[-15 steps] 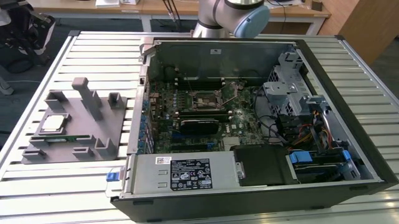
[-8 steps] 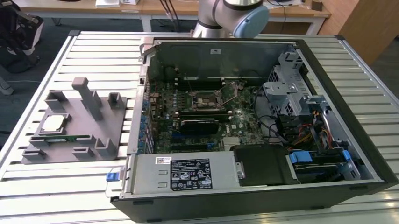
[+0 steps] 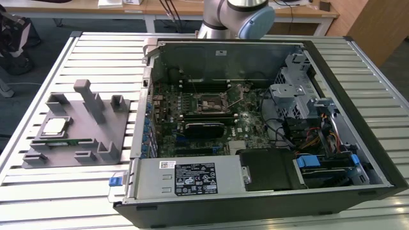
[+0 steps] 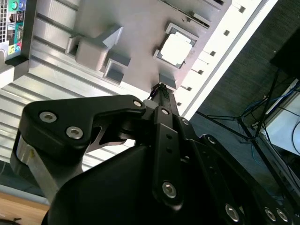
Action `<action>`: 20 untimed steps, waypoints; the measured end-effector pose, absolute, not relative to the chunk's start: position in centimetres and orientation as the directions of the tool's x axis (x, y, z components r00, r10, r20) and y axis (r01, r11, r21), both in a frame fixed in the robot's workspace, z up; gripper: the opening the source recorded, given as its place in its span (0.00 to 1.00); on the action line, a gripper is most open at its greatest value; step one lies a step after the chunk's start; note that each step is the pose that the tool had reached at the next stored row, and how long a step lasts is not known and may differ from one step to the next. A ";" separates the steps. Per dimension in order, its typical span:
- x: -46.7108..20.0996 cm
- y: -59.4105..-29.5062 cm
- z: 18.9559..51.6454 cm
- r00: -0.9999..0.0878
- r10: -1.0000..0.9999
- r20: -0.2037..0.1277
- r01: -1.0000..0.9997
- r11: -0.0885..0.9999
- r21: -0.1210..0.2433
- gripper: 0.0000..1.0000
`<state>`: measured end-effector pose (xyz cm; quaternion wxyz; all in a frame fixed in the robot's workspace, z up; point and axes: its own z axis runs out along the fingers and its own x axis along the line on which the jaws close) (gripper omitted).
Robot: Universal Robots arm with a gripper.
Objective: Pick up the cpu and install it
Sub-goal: 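Reach for the cpu, then pick up the cpu and move it towards the insertion slot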
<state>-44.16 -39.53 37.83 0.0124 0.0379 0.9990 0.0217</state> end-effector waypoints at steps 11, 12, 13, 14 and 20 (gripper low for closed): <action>-46.4 -39.5 37.6 -0.997 0.076 -0.021 0.075 0.996 0.044 0.11; -46.6 -39.5 37.5 -0.997 0.076 -0.021 0.075 0.996 0.044 0.11; -46.8 -39.5 37.5 -0.997 0.076 -0.021 0.075 0.996 0.044 0.11; -47.0 -39.5 37.5 -0.997 0.076 -0.021 0.075 0.996 0.044 0.11; -47.1 -39.5 37.4 -0.997 0.076 -0.020 0.075 0.996 0.044 0.11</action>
